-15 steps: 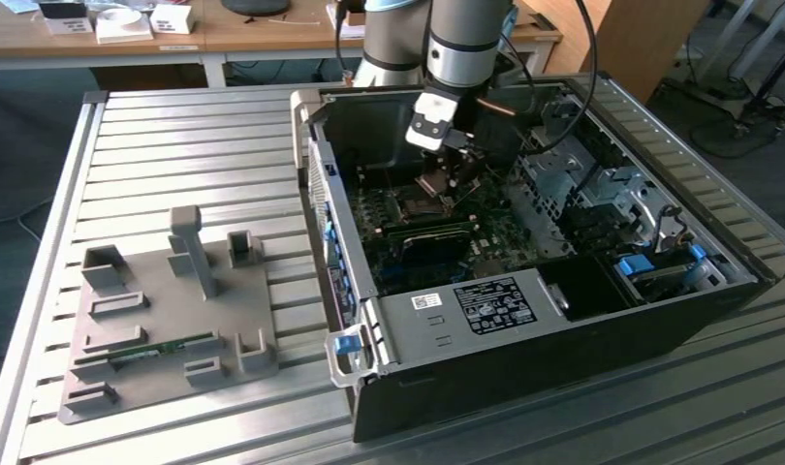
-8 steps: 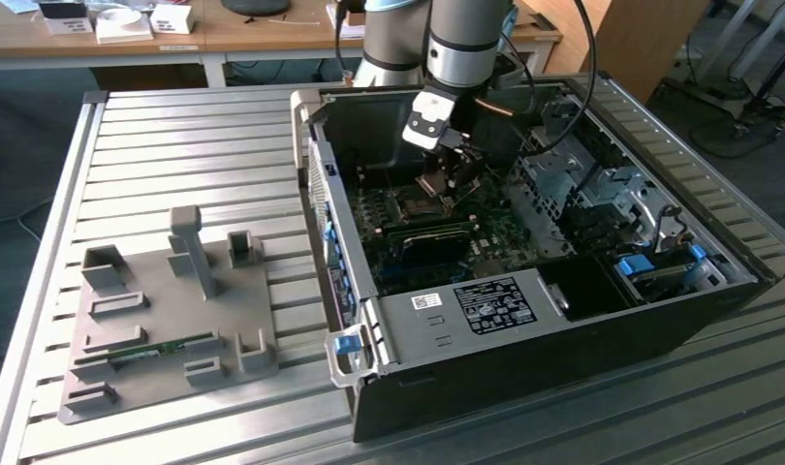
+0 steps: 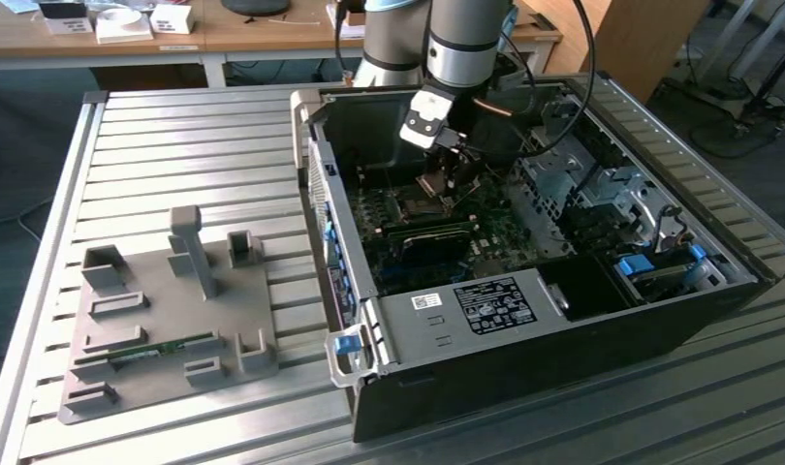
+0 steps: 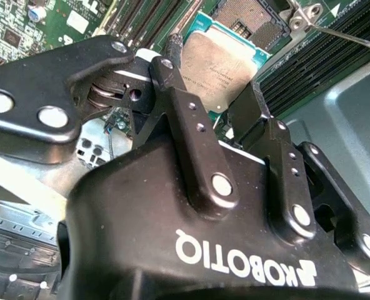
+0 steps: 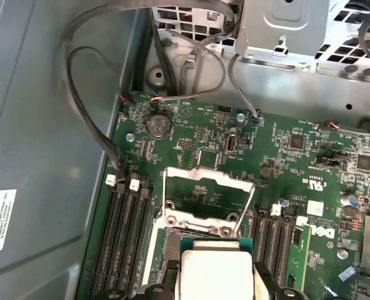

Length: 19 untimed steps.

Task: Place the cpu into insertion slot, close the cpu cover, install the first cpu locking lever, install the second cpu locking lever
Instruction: 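Place the cpu into insertion slot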

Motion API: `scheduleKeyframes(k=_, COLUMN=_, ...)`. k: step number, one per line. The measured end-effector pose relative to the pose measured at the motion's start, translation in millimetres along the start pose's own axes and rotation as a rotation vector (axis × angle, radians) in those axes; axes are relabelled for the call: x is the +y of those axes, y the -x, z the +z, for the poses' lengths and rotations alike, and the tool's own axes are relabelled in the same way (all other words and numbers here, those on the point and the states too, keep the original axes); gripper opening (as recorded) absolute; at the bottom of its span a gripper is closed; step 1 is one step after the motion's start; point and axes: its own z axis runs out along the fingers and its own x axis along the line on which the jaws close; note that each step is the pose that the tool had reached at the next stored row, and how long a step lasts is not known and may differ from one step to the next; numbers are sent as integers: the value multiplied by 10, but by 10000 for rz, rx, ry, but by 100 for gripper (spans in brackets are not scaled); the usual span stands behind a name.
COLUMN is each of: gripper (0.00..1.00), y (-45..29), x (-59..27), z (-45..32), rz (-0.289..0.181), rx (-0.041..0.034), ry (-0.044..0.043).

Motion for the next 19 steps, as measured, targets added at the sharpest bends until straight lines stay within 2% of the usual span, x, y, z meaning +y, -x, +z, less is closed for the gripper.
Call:
scheduleKeyframes(k=3, gripper=54, y=0, x=0, z=2, rz=432, rx=-40, ry=-4)
scheduleKeyframes(k=7, gripper=54, y=0, x=0, z=2, rz=526, rx=-50, ry=-5)
scheduleKeyframes(k=10, gripper=54, y=0, x=0, z=4, rz=977, rx=-91, ry=-11)
scheduleKeyframes(k=14, gripper=54, y=0, x=0, z=4, rz=1024, rx=-97, ry=-11)
scheduleKeyframes(k=17, gripper=54, y=0, x=-1, z=6, rz=1485, rx=-139, ry=-15)
scheduleKeyframes(k=19, gripper=54, y=0, x=-1, z=6, rz=1495, rx=-141, ry=-15)
